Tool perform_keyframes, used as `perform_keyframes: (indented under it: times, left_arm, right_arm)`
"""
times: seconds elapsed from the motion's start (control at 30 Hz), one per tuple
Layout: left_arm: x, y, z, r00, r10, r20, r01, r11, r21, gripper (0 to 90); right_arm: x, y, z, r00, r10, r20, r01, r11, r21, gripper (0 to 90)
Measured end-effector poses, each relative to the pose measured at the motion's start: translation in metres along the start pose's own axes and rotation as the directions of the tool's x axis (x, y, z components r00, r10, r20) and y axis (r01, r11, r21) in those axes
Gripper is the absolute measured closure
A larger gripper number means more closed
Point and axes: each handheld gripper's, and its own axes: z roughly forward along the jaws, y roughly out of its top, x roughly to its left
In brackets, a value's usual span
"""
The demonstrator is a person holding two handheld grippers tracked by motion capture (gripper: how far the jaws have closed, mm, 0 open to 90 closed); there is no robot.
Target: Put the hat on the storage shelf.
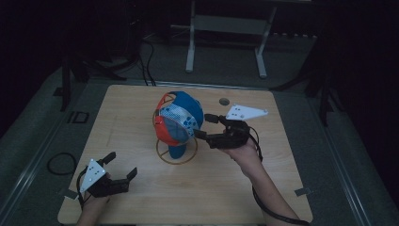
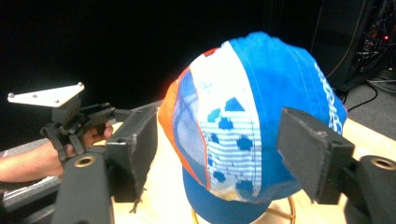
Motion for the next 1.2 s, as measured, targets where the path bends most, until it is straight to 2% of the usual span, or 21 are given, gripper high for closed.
perform_keyframes:
  times: [0.07, 0.13, 0.2, 0.27, 0.4, 0.5, 0.73, 0.93, 1.2]
  left_arm:
    - [0.000, 0.000, 0.000, 1.0000, 0.000, 0.001, 0.000, 1.0000, 0.000, 1.4]
    - [0.000, 0.000, 0.000, 1.0000, 0.000, 0.003, 0.000, 1.0000, -0.001, 1.4]
    - [0.000, 0.000, 0.000, 1.0000, 0.000, 0.002, 0.000, 1.0000, 0.000, 1.4]
    - [0.000, 0.000, 0.000, 1.0000, -0.001, 0.003, 0.001, 1.0000, 0.001, 1.4]
    - [0.000, 0.000, 0.000, 1.0000, 0.001, 0.004, -0.001, 1.0000, 0.001, 1.4]
    - [-0.001, 0.000, 0.000, 1.0000, 0.001, 0.005, -0.001, 1.0000, -0.002, 1.4]
    - [-0.001, -0.001, 0.001, 1.0000, 0.007, 0.006, -0.007, 1.0000, 0.001, 1.4]
    - [-0.002, -0.002, 0.002, 0.9999, 0.013, 0.009, -0.013, 0.9999, 0.009, 1.4]
    - [-0.002, -0.003, 0.002, 0.9999, 0.013, 0.008, -0.013, 0.9998, 0.013, 1.4]
  right_arm:
    - [0.000, -0.008, -0.001, 0.9999, 0.012, 0.001, -0.012, 1.000, -0.009, 25.4]
    - [-0.002, -0.016, -0.001, 0.9996, 0.017, -0.021, -0.017, 1.000, -0.002, 17.8]
    - [-0.002, -0.024, -0.001, 0.9998, 0.012, -0.016, -0.012, 1.000, 0.008, 17.2]
    - [-0.003, -0.033, 0.000, 0.9992, 0.026, -0.029, -0.026, 1.000, 0.014, 14.3]
    - [-0.003, -0.049, 0.002, 0.9994, 0.003, -0.034, -0.002, 1.000, 0.025, 13.8]
    - [-0.001, -0.062, 0.003, 0.9990, -0.039, -0.022, 0.040, 0.999, 0.021, 13.4]
    - [0.000, -0.090, 0.008, 0.9972, -0.069, -0.030, 0.070, 0.996, 0.049, 12.8]
    - [-0.004, -0.110, 0.010, 0.9976, -0.060, -0.034, 0.063, 0.996, 0.071, 13.1]
    - [-0.007, -0.138, 0.010, 0.9977, -0.064, -0.025, 0.066, 0.990, 0.125, 13.3]
